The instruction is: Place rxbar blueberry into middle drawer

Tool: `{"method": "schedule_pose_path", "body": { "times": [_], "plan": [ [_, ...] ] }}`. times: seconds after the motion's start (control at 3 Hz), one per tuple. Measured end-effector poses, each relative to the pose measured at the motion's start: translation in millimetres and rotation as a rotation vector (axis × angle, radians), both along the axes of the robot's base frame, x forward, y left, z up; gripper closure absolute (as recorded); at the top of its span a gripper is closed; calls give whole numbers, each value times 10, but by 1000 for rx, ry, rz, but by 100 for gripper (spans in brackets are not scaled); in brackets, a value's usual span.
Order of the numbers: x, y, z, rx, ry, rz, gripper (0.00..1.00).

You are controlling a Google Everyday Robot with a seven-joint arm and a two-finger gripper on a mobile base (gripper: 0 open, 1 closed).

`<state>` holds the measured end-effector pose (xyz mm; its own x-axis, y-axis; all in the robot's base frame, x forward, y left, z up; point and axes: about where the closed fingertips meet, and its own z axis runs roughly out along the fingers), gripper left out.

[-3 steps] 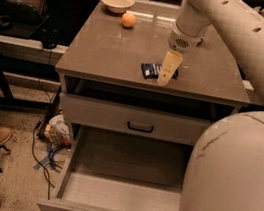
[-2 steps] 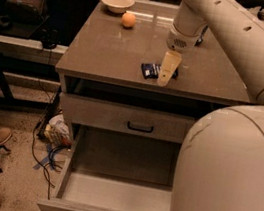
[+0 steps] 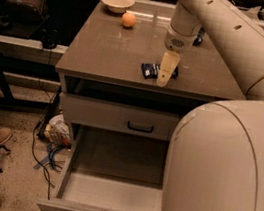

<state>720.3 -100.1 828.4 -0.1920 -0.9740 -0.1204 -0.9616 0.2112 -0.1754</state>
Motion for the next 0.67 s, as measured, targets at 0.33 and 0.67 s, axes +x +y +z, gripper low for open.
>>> {"method": "schedule_pose_path", "body": {
  "times": [0.33,0.67],
  "plan": [
    [-2,2,-29,-5,16,3,0],
    [-3,10,-58,-3,29,5,15]
  ]
}}
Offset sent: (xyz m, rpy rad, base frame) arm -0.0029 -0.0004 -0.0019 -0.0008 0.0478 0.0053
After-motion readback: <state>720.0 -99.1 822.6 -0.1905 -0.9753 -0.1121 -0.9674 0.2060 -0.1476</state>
